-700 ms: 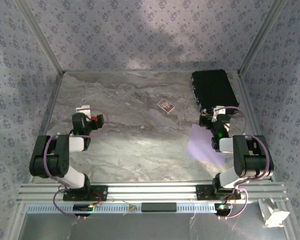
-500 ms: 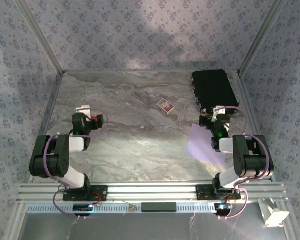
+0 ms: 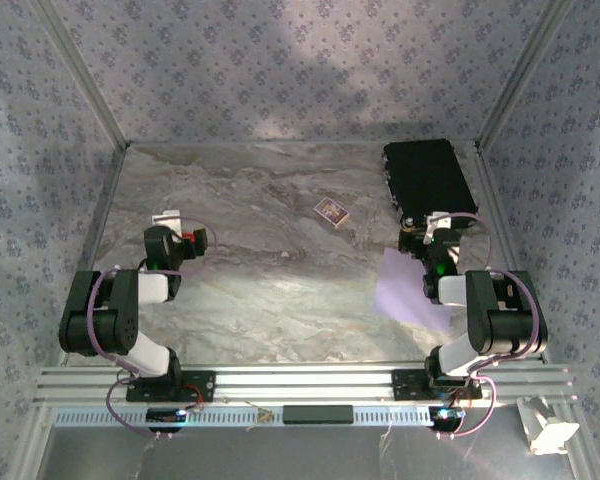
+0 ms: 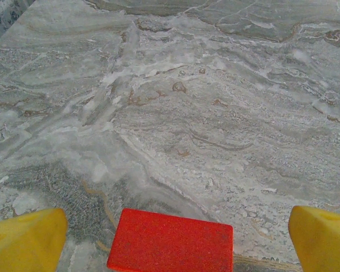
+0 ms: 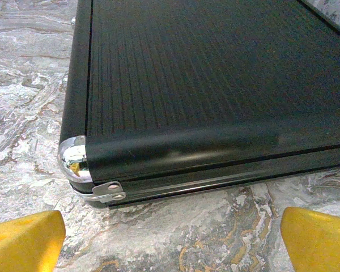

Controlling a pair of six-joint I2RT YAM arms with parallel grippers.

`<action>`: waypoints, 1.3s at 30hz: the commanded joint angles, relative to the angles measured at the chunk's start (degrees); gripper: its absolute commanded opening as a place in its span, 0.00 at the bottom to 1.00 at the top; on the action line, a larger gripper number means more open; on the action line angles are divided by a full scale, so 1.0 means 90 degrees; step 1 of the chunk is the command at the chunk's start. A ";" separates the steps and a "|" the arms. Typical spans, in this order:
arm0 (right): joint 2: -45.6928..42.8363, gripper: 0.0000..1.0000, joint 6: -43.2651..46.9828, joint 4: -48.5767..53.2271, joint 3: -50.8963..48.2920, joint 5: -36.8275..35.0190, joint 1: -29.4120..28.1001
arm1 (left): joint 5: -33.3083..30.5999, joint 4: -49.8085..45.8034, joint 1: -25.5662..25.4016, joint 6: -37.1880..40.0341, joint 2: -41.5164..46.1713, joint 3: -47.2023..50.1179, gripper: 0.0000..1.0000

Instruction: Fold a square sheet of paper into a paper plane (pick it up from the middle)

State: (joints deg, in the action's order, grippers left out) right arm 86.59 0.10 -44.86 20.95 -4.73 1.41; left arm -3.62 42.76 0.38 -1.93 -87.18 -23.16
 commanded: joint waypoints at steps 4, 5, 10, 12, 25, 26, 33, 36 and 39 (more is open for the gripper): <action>0.0077 0.99 0.0106 -0.0123 0.0167 -0.0099 -0.0010 | 0.0144 0.0219 0.0049 0.0076 -0.0055 -0.0161 1.00; 0.0077 0.99 0.0106 -0.0118 0.0172 -0.0092 -0.0010 | 0.0143 0.0219 0.0046 0.0072 -0.0057 -0.0156 1.00; 0.0068 0.99 0.0116 -0.0161 0.0149 -0.0121 -0.0030 | 0.0157 0.0247 0.0041 0.0098 -0.0032 -0.0144 1.00; 0.0058 0.99 0.0149 -0.0233 0.0103 -0.0226 -0.0075 | 0.0159 0.0174 0.0036 0.0105 0.0009 -0.0166 1.00; -0.1000 0.99 -0.0034 0.1850 0.0750 -0.0844 -0.0299 | -0.0030 -0.1401 -0.0042 -0.0255 0.1885 -0.0191 1.00; -0.1143 0.98 -0.0277 0.2404 0.0979 -0.0989 -0.0295 | 0.0068 -0.1551 -0.0042 -0.0325 0.2126 -0.0195 1.00; -0.2262 0.98 -0.2110 0.5383 0.1957 -0.1193 -0.0537 | 0.0465 -0.2761 -0.0226 -0.0724 0.3443 -0.0525 1.00; -0.2633 0.99 -0.2624 0.6094 0.2004 -0.0893 -0.0522 | 0.0492 -0.3264 -0.0474 -0.0689 0.3864 -0.0655 1.00; -0.2891 0.99 -0.3395 0.7020 0.1996 -0.0628 -0.0401 | 0.0540 -0.3561 -0.0557 -0.1289 0.4243 -0.0672 1.00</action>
State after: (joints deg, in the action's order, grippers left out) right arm 62.06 -21.04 4.64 38.30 -12.84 -3.01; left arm -0.14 15.77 -4.19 -8.95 -51.33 -27.18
